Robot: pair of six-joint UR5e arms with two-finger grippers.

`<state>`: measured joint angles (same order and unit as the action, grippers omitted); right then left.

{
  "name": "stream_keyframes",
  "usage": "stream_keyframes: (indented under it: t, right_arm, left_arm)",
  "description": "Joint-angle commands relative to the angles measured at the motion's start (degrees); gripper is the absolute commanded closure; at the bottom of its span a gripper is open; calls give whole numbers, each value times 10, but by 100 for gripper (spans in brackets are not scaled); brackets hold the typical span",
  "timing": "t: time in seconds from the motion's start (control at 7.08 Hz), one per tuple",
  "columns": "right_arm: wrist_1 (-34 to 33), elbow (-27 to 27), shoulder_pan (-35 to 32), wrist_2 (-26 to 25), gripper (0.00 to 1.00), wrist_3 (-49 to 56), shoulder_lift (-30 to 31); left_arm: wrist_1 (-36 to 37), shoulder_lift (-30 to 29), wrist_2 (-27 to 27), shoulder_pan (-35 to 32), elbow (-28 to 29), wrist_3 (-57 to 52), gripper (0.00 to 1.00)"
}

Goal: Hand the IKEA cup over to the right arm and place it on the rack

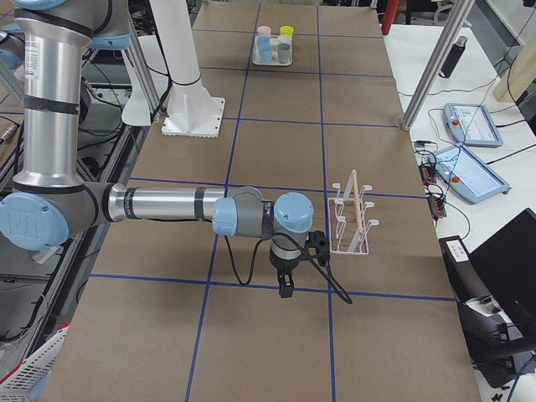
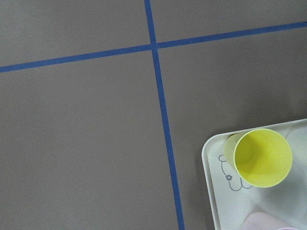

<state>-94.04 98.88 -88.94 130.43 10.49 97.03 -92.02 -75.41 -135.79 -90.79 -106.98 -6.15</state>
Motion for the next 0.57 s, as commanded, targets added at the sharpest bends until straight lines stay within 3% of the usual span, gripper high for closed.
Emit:
stream_keyframes:
  t: [0.0,0.42]
  right_arm:
    - [0,0,0,1,0,0,0]
    - [0,17,0,0,0,1,-4]
  left_arm:
    - [-11,0,3,0,-1,-1,0]
    - [-26,0,1,-1,-10,0,0]
